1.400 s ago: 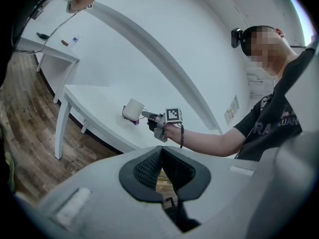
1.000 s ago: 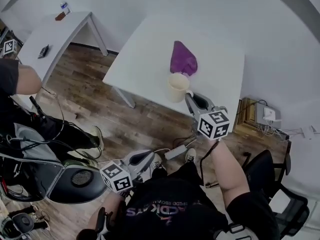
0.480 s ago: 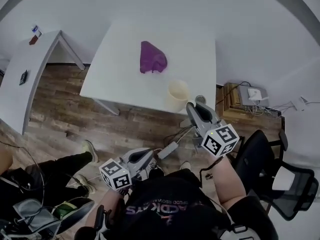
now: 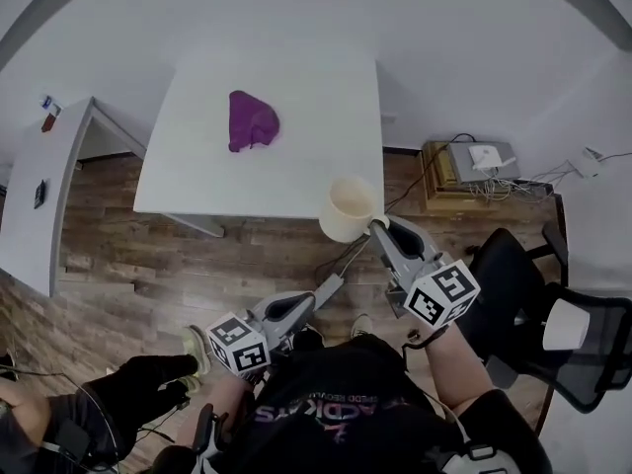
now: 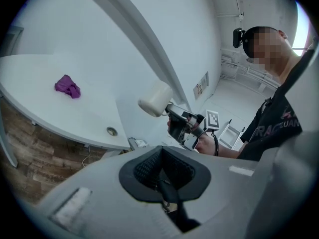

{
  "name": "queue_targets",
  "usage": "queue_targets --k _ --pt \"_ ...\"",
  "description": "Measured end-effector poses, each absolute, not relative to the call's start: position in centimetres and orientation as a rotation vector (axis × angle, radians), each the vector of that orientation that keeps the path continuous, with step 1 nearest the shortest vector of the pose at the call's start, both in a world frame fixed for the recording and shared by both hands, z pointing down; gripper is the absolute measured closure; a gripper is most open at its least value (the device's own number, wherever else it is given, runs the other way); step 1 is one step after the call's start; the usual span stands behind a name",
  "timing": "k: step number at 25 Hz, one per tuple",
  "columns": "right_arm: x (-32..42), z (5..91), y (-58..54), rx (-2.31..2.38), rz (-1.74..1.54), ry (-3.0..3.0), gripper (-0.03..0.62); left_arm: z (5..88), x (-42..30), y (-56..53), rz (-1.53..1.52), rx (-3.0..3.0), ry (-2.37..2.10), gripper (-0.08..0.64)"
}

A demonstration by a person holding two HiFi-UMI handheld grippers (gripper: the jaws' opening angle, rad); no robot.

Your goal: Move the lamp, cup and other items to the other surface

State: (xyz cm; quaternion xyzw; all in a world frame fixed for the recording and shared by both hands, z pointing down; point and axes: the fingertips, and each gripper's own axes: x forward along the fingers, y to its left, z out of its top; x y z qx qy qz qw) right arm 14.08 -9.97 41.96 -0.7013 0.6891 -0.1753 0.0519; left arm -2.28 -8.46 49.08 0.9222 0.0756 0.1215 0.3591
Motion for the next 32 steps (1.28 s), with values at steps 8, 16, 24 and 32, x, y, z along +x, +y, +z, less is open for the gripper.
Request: queue_targets --k 8,16,24,32 --pt "17.4 38.8 -0.5 -2.167 -0.437 2.05 0.541 47.7 3.0 -1.3 0.328 2.409 0.293 0.56" --pt "18.7 38.6 7.8 -2.171 -0.448 2.021 0.541 47.6 5.0 5.3 0.37 2.402 0.321 0.56" --pt "19.8 39.2 13.1 -2.271 -0.449 1.846 0.541 47.1 6.8 8.0 0.464 2.418 0.485 0.56" --pt "17.4 39.1 18.3 -2.434 -0.428 1.618 0.541 46.1 7.3 10.3 0.496 2.39 0.732 0.56"
